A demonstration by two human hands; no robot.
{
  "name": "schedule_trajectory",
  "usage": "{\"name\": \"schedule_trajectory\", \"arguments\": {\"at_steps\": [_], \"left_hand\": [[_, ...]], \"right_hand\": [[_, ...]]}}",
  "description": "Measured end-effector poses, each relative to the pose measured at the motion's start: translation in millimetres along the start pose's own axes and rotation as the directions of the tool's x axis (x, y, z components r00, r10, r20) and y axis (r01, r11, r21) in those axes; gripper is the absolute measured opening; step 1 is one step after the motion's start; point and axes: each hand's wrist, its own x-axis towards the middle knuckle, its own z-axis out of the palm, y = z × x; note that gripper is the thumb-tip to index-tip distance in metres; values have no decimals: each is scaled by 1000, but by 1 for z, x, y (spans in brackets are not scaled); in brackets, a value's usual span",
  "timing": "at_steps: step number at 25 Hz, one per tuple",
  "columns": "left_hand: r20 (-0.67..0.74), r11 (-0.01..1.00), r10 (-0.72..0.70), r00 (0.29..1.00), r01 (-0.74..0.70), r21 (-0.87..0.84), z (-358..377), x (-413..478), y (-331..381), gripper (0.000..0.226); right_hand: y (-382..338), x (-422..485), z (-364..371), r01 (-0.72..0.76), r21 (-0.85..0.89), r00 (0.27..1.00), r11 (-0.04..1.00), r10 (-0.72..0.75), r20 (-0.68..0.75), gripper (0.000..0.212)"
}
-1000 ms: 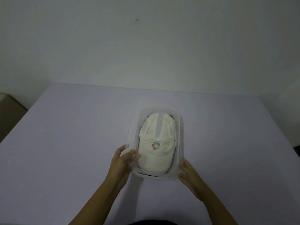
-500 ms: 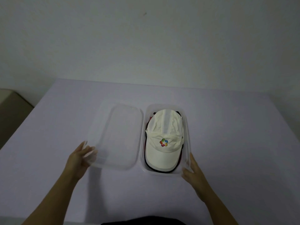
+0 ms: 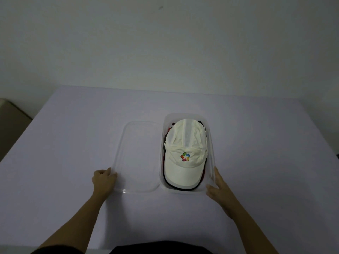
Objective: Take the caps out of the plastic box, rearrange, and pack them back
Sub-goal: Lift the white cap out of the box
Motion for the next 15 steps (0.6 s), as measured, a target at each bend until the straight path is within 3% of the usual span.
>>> {"name": "schedule_trajectory", "arguments": {"at_steps": [1,3,5,7,8,10,12,15], "left_hand": [[-20,996,20,1000,-18,92,2,-1,2,33],[-144,943,167,975,-116,311,8,-10,13,45],[-237,935,315,919,-259,241,20,-27,39,50],[-154,908,419,895,-417,47,40,-48,74,49],[-60,885,464,884,-466,-12,53,-61,92,50],[82,850,526,846,-523,-58,82,-80,114,56],[156,878,479,864,-473,-74,105,-89,114,58],[167,958,286,944,-283,-40,118,-89,109,52]], "right_hand": [[-1,1,-1,-5,-32,1000,999,5,9,74],[-3,-1,-1,45,-292,997,955,-62,-50,74],[-13,-3,4,228,-584,932,780,-348,-101,70],[-32,1,15,398,-700,840,593,-542,18,65],[-40,8,20,443,-734,829,515,-548,115,65],[-51,26,28,411,-842,881,350,-389,269,82],[-58,45,34,294,-938,946,182,-193,259,109],[-53,55,48,227,-974,959,-17,-172,226,120]]}}
